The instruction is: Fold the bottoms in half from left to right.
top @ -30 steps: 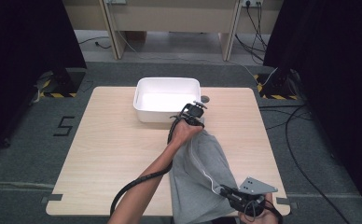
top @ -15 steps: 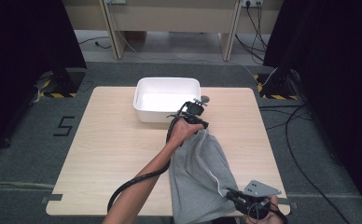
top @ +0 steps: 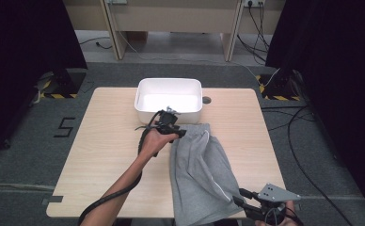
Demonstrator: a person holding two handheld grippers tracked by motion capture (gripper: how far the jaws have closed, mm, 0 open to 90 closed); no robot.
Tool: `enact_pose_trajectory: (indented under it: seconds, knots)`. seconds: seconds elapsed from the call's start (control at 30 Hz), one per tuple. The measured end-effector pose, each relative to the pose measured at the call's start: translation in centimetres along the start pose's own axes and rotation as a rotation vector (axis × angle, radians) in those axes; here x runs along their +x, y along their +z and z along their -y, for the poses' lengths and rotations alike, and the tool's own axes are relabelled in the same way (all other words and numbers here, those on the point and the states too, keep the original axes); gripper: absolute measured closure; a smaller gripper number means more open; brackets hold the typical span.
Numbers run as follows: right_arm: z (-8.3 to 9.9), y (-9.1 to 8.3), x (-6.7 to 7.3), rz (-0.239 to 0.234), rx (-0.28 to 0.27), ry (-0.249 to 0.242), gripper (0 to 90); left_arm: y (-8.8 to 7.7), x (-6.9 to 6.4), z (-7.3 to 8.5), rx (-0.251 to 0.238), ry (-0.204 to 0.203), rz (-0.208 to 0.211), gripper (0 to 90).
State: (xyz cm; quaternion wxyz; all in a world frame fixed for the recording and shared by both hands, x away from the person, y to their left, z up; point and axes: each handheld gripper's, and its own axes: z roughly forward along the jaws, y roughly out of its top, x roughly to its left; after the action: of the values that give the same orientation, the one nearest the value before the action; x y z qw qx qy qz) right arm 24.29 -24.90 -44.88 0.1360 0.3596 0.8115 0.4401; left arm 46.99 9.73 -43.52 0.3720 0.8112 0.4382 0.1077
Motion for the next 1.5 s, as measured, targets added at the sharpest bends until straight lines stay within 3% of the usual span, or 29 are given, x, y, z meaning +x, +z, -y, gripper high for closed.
enact_pose_trajectory:
  seconds: [0.07, 0.17, 0.3, 0.5, 0.6, 0.7, 0.8, 1.0, 1.1, 1.2, 1.33, 1.43, 1.5]
  knots:
    - [-0.6, -0.3, 0.2, 0.001, -0.009, -0.014, 58.5, -0.4, 0.8, 1.8, -0.009, -0.021, -0.007, 60.2]
    - [-1.4, -0.3, 0.3, 0.008, -0.002, -0.034, 57.6, -0.3, 1.0, 4.4, 0.001, -0.003, -0.014, 59.0]
    - [-2.4, 1.9, 0.2, 0.017, 0.069, -0.041, 54.5, 0.6, 0.8, 7.0, -0.008, -0.043, 0.013, 57.8]
    - [-2.8, 6.4, 1.0, 0.003, 0.191, -0.048, 51.7, 1.7, 0.3, 8.3, -0.003, -0.052, 0.011, 56.1]
    - [-2.4, 8.4, 1.1, -0.003, 0.254, -0.063, 53.0, 1.9, -0.3, 8.5, -0.012, -0.027, 0.0, 55.4]
    - [-1.8, 9.6, 0.9, -0.038, 0.299, -0.098, 72.4, 2.0, -0.8, 8.8, -0.021, 0.021, -0.036, 55.6]
    - [-1.9, 8.8, 0.4, -0.049, 0.279, -0.111, 86.0, 2.0, -1.3, 9.0, -0.026, 0.057, -0.068, 56.1]
    - [-3.6, 3.0, -1.2, 0.006, 0.157, -0.082, 87.3, 2.1, -1.2, 9.2, -0.041, 0.061, -0.073, 56.7]
    - [-3.3, 1.5, -2.5, 0.045, 0.154, -0.053, 87.3, 2.1, -1.2, 9.1, -0.038, 0.062, -0.071, 56.6]
    - [-1.7, 2.4, -3.8, 0.04, 0.212, 0.0, 86.8, 2.2, -1.2, 9.0, -0.033, 0.064, -0.072, 56.6]
    - [0.6, 4.8, -4.7, 0.054, 0.322, 0.018, 81.3, 2.2, -1.2, 9.0, -0.035, 0.064, -0.071, 56.5]
    - [1.1, 5.3, -4.8, 0.047, 0.327, 0.031, 77.4, 2.2, -1.1, 9.0, -0.04, 0.064, -0.071, 55.9]
    - [1.0, 5.2, -4.7, 0.067, 0.338, 0.024, 72.8, 2.2, -0.9, 8.9, -0.033, 0.063, -0.072, 55.2]
